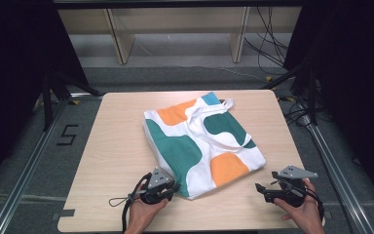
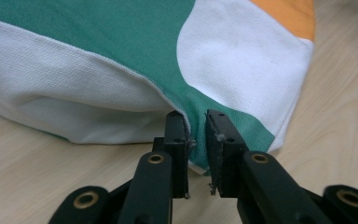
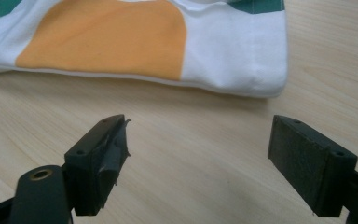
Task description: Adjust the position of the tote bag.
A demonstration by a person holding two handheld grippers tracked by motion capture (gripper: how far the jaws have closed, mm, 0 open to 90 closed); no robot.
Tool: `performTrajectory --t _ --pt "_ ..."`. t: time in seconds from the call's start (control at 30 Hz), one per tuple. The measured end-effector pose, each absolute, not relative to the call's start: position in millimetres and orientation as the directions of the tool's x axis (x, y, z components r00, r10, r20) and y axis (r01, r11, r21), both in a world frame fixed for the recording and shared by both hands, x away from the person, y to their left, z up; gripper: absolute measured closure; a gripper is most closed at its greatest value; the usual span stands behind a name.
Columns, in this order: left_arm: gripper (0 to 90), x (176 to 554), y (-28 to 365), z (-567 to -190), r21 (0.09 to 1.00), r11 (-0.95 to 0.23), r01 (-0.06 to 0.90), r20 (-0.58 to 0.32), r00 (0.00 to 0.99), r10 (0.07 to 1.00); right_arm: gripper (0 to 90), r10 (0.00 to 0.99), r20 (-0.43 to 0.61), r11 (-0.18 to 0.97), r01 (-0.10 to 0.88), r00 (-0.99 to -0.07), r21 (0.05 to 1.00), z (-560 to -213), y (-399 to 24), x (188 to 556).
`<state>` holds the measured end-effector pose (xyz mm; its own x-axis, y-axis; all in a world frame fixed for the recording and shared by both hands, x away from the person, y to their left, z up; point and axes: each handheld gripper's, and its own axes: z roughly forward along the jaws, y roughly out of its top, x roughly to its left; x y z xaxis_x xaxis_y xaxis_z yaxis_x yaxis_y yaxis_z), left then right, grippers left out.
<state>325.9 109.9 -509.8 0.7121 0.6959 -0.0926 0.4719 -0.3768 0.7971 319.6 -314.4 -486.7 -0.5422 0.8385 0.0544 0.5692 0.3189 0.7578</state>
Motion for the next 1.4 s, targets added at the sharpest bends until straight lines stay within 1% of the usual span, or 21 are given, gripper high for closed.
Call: performTrajectory --t 0.03,0.1,0.13,0.17,0.2,0.4,0.5,0.57,0.63,0.67,0.73,0.8,0.83,0.87,0.93,0.97,1.07,1.17,1.2,1.33,1.4 --pt "79.5 327 113 -511 0.801 -0.345 0.489 -0.116 0.692 0.712 20.7 0.836 0.053 0.324 0.569 -0.546 0.756 -487 -315 319" --pt "80.0 329 123 -509 0.799 -0.341 0.496 -0.11 0.677 0.728 20.8 0.835 0.046 0.329 0.565 -0.548 0.757 -486 -316 319" --pt "80.0 331 131 -507 0.789 -0.371 0.49 -0.082 0.683 0.726 20.8 0.835 0.044 0.329 0.563 -0.549 0.758 -486 -316 319" --pt "80.2 332 135 -508 0.796 -0.343 0.499 -0.092 0.66 0.746 20.8 0.835 0.044 0.329 0.562 -0.549 0.759 -486 -316 320" --pt "80.5 334 142 -506 0.782 -0.378 0.495 -0.065 0.669 0.741 20.8 0.834 0.043 0.332 0.563 -0.55 0.757 -486 -316 319" --pt "81.1 344 166 -507 0.78 -0.356 0.514 -0.065 0.632 0.772 24.4 0.826 0.063 0.329 0.57 -0.56 0.753 -487 -314 319" --pt "81.1 348 172 -505 0.777 -0.372 0.507 -0.044 0.633 0.772 25.8 0.81 0.098 0.315 0.57 -0.578 0.759 -487 -313 320" --pt "81.1 349 175 -507 0.78 -0.343 0.524 -0.064 0.611 0.789 27.2 0.803 0.115 0.308 0.572 -0.585 0.76 -489 -310 321" --pt "81.0 350 178 -506 0.781 -0.353 0.515 -0.056 0.62 0.782 31.2 0.795 0.182 0.27 0.606 -0.579 0.748 -489 -304 320" --pt "81.0 351 177 -508 0.789 -0.326 0.521 -0.079 0.612 0.787 31.2 0.795 0.182 0.27 0.606 -0.579 0.748 -489 -304 320" --pt "81.0 353 178 -509 0.778 -0.322 0.539 -0.094 0.607 0.789 34.9 0.778 0.18 0.292 0.601 -0.601 0.744 -489 -299 323" --pt "81.0 354 178 -508 0.776 -0.345 0.528 -0.071 0.617 0.784 39.4 0.756 0.177 0.322 0.593 -0.63 0.738 -491 -288 327" --pt "80.9 354 178 -508 0.776 -0.345 0.528 -0.071 0.617 0.784 39.4 0.756 0.177 0.322 0.593 -0.63 0.738 -491 -288 327" --pt "80.9 354 178 -509 0.778 -0.337 0.53 -0.076 0.612 0.787 41.6 0.749 0.15 0.36 0.586 -0.646 0.726 -494 -281 332" --pt "80.9 354 177 -510 0.779 -0.322 0.538 -0.087 0.602 0.794 43.8 0.746 0.159 0.362 0.594 -0.647 0.718 -495 -278 333" --pt "80.8 355 177 -510 0.778 -0.328 0.536 -0.084 0.605 0.791 48.1 0.724 0.2 0.355 0.604 -0.66 0.713 -496 -275 336" --pt "81.0 357 178 -510 0.773 -0.34 0.536 -0.074 0.609 0.79 59.3 0.709 0.216 0.361 0.609 -0.671 0.707 -495 -268 340" --pt "81.2 365 181 -509 0.772 -0.361 0.523 -0.054 0.619 0.783 69.8 0.662 0.221 0.369 0.568 -0.716 0.736 -496 -266 343" --pt "81.6 370 183 -508 0.765 -0.375 0.523 -0.04 0.62 0.783 76.0 0.622 0.246 0.362 0.552 -0.743 0.751 -496 -263 340" --pt "81.7 395 191 -508 0.764 -0.358 0.537 -0.047 0.6 0.799 80.5 0.604 0.209 0.382 0.51 -0.769 0.771 -493 -252 331" --pt "81.5 407 195 -509 0.775 -0.305 0.553 -0.082 0.566 0.82 81.0 0.571 0.185 0.41 0.473 -0.8 0.78 -492 -243 326"
